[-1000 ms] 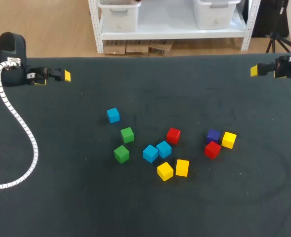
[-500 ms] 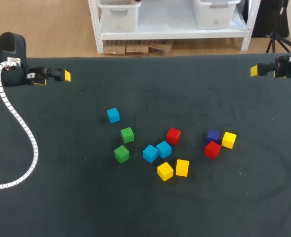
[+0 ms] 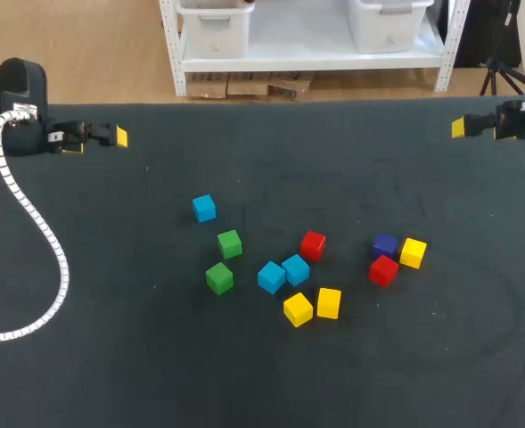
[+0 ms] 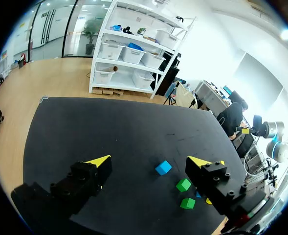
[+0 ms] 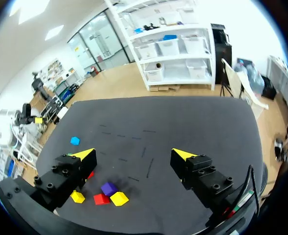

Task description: Place the blue cubes, place green cubes on the blue cubes, place the yellow cubes on the green cubes, then place the red cubes on the yellow cubes, and place purple cube on the red cubes.

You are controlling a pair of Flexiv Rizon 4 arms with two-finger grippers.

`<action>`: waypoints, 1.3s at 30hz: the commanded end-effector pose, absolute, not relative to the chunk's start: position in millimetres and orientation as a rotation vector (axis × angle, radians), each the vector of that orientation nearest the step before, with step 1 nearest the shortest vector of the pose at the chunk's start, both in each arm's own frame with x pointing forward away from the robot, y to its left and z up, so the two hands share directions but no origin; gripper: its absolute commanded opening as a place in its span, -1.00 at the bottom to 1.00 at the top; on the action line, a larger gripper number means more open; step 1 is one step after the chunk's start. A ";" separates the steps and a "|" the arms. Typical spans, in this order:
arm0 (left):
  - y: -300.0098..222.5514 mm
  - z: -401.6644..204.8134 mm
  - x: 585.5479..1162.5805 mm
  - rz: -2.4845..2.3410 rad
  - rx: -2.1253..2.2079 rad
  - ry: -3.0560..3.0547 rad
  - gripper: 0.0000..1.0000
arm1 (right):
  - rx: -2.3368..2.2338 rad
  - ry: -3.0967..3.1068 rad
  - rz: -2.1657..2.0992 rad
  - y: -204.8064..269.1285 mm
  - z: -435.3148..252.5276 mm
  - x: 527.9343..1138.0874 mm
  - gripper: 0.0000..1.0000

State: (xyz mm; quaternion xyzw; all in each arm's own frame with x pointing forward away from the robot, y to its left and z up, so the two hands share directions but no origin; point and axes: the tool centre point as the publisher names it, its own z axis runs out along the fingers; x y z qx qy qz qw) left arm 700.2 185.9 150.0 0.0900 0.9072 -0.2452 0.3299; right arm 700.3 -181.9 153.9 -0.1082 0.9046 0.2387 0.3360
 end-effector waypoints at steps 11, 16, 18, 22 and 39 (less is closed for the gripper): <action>185.6 150.4 700.0 -0.639 0.234 2.375 1.00 | -0.886 2.210 0.640 -169.3 157.8 690.8 1.00; 185.6 150.4 700.0 -0.639 0.234 2.375 1.00 | -1.170 2.121 0.627 -162.8 159.9 688.2 1.00; 185.6 150.4 700.0 -0.639 0.234 2.375 1.00 | -1.281 2.077 0.623 -161.7 160.2 687.0 1.00; 185.6 150.4 700.0 -0.639 0.234 2.375 1.00 | -1.436 2.003 0.633 -159.2 161.5 684.4 1.00; 185.6 150.4 700.0 -0.639 0.234 2.375 1.00 | -1.954 1.737 0.774 -155.6 161.3 665.7 1.00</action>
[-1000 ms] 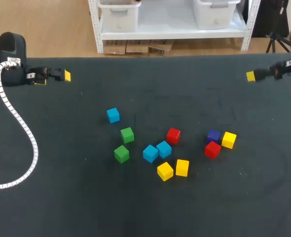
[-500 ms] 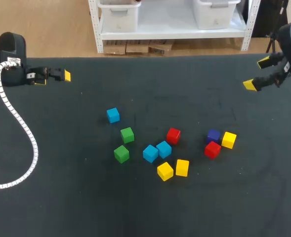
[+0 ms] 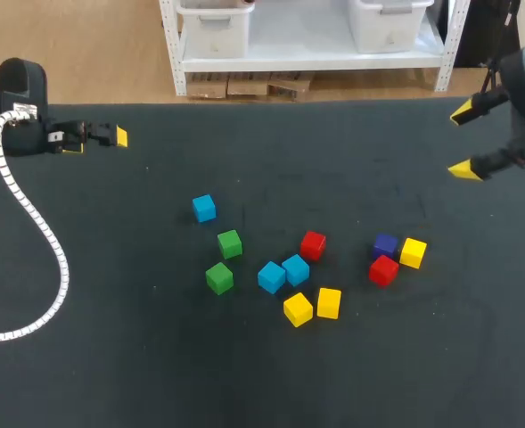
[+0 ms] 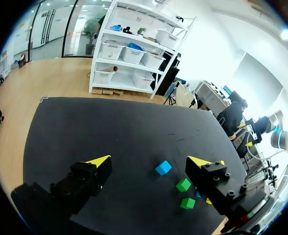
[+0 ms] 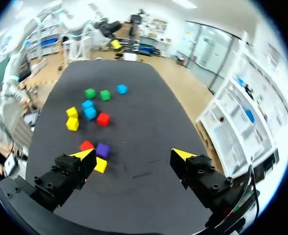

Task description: Place the blue cubes, place green cubes on the blue cubes, place the yellow cubes on the green cubes, then place the red cubes on the yellow cubes, and place purple cube on the red cubes.

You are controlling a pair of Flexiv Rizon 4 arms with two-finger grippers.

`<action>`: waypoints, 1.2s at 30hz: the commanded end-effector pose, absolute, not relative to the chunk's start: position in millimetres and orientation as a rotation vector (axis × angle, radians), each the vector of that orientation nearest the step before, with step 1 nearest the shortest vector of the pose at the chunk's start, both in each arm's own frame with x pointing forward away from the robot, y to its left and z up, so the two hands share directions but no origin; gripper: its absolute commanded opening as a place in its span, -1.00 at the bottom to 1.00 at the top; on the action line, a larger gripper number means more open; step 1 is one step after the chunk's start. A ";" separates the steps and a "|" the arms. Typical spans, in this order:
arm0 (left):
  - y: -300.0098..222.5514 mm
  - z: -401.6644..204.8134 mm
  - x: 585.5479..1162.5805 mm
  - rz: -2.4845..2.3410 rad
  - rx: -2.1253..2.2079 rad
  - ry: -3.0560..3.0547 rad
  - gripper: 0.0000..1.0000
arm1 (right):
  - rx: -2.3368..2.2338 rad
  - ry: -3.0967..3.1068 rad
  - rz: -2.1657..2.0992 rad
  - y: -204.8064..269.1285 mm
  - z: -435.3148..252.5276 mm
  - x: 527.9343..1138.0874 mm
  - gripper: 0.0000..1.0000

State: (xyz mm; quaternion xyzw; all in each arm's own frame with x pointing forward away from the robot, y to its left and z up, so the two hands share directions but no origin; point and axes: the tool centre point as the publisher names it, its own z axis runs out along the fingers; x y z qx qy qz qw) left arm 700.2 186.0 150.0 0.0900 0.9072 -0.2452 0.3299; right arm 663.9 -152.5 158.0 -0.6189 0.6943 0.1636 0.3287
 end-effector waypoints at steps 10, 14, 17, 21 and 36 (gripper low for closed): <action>185.6 150.4 700.0 -0.639 0.234 2.375 1.00 | -1.976 1.734 0.768 -155.2 161.1 665.2 1.00; 185.6 150.4 700.0 -0.639 0.234 2.375 1.00 | -1.976 1.734 0.768 -155.2 161.1 665.2 1.00; 185.6 150.4 700.0 -0.639 0.234 2.375 1.00 | -1.976 1.734 0.768 -155.2 161.1 665.2 1.00; 185.6 150.4 700.0 -0.639 0.234 2.375 1.00 | -2.089 1.669 0.697 -139.9 161.4 663.0 1.00; 185.6 150.4 700.0 -0.639 0.234 2.375 1.00 | -2.482 1.365 0.448 -51.6 150.6 619.5 1.00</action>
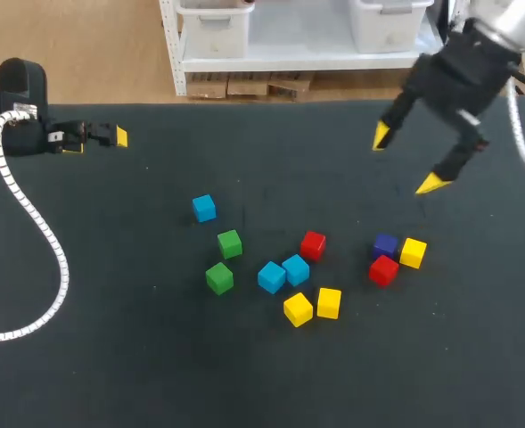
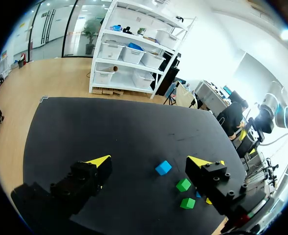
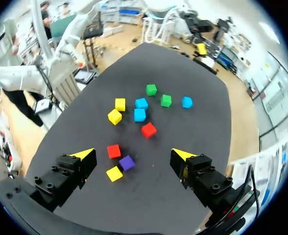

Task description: Place the blue cubes, place green cubes on the blue cubes, place the yellow cubes on the green cubes, then place the red cubes on the yellow cubes, and place purple cube on the red cubes.

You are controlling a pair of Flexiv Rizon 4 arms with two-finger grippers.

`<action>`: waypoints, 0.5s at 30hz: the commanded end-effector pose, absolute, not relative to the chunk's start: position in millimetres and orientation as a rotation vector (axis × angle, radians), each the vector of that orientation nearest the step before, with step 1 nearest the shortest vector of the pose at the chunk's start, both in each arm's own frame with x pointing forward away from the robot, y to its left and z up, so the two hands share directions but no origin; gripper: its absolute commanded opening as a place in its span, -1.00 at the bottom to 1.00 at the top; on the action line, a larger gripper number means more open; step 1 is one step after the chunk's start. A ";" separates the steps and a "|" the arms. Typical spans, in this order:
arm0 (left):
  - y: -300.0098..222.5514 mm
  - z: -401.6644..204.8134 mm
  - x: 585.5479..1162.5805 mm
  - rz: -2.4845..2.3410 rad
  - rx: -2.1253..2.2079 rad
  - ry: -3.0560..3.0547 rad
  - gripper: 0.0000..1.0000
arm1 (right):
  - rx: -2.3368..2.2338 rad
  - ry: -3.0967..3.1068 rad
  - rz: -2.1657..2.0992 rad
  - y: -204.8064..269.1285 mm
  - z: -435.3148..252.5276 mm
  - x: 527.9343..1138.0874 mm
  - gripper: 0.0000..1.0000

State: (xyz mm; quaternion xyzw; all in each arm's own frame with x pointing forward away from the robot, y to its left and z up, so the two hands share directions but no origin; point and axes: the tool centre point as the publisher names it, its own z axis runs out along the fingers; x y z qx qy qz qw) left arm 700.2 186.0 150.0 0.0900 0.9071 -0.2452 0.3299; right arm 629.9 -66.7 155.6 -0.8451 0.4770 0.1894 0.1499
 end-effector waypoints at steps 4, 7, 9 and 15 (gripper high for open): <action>185.6 150.4 700.0 -0.639 0.234 2.375 1.00 | -2.545 1.277 0.417 -36.7 146.7 606.5 1.00; 185.6 150.4 700.0 -0.639 0.234 2.375 1.00 | -2.569 1.218 0.401 -23.7 141.6 598.5 1.00; 185.6 150.4 700.0 -0.639 0.234 2.375 1.00 | -2.586 1.194 0.389 -13.7 135.8 594.0 1.00; 185.6 150.4 700.0 -0.639 0.234 2.375 1.00 | -2.650 1.129 0.371 17.1 117.7 582.6 1.00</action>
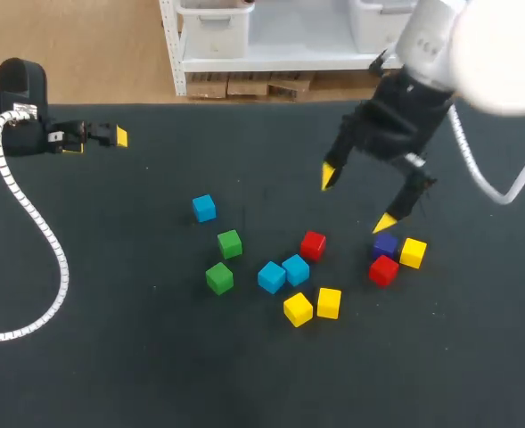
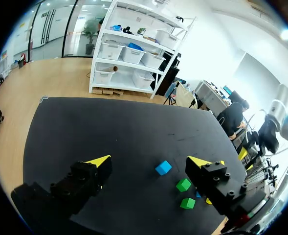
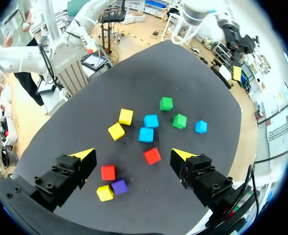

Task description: Place the blue cubes, place green cubes on the blue cubes, place the yellow cubes on the green cubes, then place the red cubes on the yellow cubes, and place purple cube on the red cubes.

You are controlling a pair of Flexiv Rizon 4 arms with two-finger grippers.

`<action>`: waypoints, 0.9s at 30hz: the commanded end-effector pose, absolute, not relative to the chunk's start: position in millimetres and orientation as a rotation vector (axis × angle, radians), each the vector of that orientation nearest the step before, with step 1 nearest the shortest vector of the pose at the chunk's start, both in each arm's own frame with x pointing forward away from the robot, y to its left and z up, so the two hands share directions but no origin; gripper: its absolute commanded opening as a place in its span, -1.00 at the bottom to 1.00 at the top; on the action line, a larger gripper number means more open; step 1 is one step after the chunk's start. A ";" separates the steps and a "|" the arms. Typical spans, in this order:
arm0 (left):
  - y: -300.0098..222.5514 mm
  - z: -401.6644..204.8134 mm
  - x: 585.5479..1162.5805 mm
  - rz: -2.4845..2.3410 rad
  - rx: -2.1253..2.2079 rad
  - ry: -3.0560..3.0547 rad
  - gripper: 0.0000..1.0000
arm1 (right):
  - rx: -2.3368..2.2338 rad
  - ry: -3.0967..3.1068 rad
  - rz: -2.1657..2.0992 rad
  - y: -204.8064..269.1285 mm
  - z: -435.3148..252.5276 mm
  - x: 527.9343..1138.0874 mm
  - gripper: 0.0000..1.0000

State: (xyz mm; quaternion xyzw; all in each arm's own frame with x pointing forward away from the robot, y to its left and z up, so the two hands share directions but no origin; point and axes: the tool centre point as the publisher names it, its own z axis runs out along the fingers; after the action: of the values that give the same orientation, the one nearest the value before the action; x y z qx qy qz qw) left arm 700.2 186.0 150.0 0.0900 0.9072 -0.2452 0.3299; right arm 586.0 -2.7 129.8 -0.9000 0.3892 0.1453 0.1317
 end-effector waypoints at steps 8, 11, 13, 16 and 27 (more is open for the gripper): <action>185.6 150.4 700.0 -0.639 0.234 2.375 1.00 | -2.702 1.067 0.384 49.7 99.3 567.5 1.00; 185.6 150.4 700.0 -0.639 0.234 2.375 1.00 | -2.709 1.056 0.393 59.3 91.5 565.9 1.00; 185.6 150.4 700.0 -0.639 0.234 2.375 1.00 | -2.720 1.048 0.394 65.3 86.5 565.4 1.00; 185.6 150.4 700.0 -0.639 0.234 2.375 1.00 | -2.731 1.034 0.392 74.0 81.0 565.4 1.00; 185.6 150.4 700.0 -0.639 0.234 2.375 1.00 | -2.756 1.016 0.393 94.6 55.2 570.8 1.00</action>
State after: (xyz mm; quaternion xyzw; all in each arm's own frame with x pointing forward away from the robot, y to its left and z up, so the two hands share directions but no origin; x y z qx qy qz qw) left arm 700.2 186.0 150.0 0.0900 0.9072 -0.2452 0.3299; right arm 566.2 87.3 63.9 -0.9260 0.3413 0.1314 0.0935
